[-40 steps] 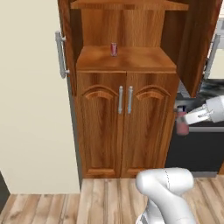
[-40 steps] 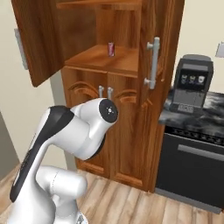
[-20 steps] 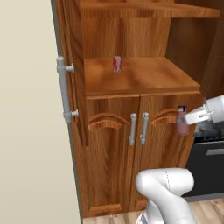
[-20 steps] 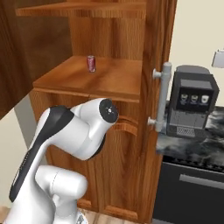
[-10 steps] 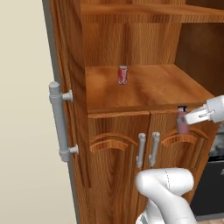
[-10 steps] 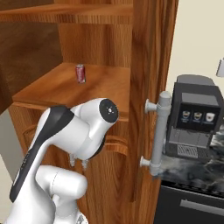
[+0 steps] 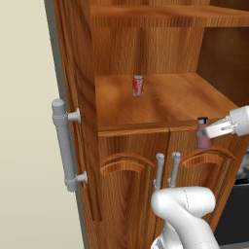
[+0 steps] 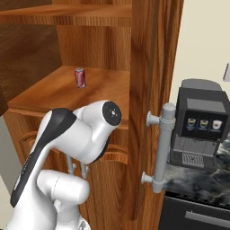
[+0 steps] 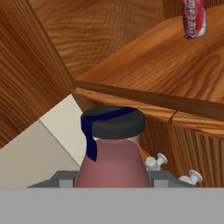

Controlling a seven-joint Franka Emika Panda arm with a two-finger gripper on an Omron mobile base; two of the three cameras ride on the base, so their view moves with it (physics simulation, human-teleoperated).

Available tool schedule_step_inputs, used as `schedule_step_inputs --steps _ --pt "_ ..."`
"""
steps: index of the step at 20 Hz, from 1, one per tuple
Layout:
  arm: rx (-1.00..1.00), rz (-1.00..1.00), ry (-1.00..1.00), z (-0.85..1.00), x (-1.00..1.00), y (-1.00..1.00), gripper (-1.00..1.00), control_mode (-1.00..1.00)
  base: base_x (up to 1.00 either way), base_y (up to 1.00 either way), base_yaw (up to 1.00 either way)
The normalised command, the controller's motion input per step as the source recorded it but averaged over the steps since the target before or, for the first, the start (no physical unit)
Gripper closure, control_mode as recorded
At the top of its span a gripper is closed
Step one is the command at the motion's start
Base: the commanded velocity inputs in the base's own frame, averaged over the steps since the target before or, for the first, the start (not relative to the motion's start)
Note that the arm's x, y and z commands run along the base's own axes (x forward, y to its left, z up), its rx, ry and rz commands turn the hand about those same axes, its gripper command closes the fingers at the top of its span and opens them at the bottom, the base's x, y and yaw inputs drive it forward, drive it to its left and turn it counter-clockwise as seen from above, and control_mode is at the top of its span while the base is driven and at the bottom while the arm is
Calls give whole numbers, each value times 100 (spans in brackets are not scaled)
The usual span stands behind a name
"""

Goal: Pick the juice, can, juice from the counter and place them in the open cabinet.

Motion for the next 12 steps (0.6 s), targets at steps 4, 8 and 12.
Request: schedule_step_inputs --steps 4,8,12 --pt "0 0 0 0 0 0 100 100 0 0 0" --pt "0 0 0 0 0 0 100 100 0 0 0" --pt "0 0 0 0 0 0 100 100 -3 0 0"
